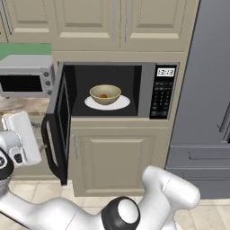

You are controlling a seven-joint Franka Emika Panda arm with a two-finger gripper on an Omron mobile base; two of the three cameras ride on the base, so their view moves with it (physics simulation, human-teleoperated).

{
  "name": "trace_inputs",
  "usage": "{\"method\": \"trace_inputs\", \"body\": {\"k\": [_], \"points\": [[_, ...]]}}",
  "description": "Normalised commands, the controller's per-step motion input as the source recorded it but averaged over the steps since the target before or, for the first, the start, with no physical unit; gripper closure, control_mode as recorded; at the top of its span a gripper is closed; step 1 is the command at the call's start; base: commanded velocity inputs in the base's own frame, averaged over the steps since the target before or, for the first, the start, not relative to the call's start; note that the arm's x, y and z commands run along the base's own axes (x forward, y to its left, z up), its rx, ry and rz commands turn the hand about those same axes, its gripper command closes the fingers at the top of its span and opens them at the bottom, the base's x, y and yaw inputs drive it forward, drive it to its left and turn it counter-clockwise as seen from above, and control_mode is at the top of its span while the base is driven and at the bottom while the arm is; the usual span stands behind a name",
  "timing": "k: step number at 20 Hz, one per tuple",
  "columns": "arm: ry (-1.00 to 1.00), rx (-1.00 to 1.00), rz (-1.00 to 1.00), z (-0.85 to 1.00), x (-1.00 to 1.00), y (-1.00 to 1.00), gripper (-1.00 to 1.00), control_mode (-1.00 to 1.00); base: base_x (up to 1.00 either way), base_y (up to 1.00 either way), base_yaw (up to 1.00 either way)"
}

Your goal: Pick the mushroom from the sink and place it in the bowl. Then pick the bowl and place it in the microwave. Then close the microwave door and press the start button.

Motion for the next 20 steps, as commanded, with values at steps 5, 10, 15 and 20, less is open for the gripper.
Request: {"method": "trace_inputs", "body": {"k": [5,10,15,20], "points": [[0.03,0.08,0.0,-0.26,0.58,-0.76,-1.0,-1.0,0.0,0.0,0.0],[0.02,0.12,0.0,-0.17,0.52,-0.97,-1.0,-1.0,0.0,0.0,0.0],[0.02,0.11,0.0,-0.25,0.74,-1.0,-1.0,-1.0,0.0,0.0,0.0],[0.0,0.09,0.0,-0.34,0.81,-0.93,-1.0,-1.0,0.0,0.0,0.0]]}}
